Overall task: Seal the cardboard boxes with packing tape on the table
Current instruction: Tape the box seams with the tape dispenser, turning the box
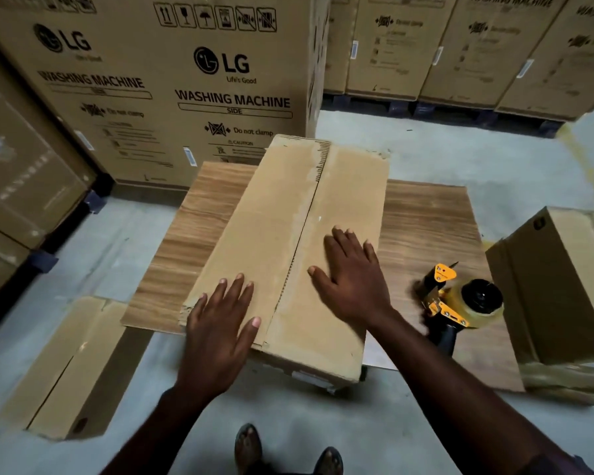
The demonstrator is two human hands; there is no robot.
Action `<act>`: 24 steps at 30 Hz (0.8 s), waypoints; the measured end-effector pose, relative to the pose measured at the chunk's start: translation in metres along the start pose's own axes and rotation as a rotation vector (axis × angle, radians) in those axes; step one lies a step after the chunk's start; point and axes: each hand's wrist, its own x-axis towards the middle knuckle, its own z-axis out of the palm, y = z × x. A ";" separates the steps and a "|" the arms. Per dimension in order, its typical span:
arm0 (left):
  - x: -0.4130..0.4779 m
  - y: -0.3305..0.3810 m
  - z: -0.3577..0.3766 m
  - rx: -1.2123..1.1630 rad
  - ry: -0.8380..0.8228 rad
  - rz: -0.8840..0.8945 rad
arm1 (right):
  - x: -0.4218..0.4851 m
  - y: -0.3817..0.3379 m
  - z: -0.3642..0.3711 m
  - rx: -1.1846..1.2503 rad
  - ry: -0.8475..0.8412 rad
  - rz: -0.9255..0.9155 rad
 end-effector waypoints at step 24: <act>0.063 -0.022 0.009 -0.168 -0.061 0.006 | 0.091 0.017 -0.007 -0.138 -0.028 0.471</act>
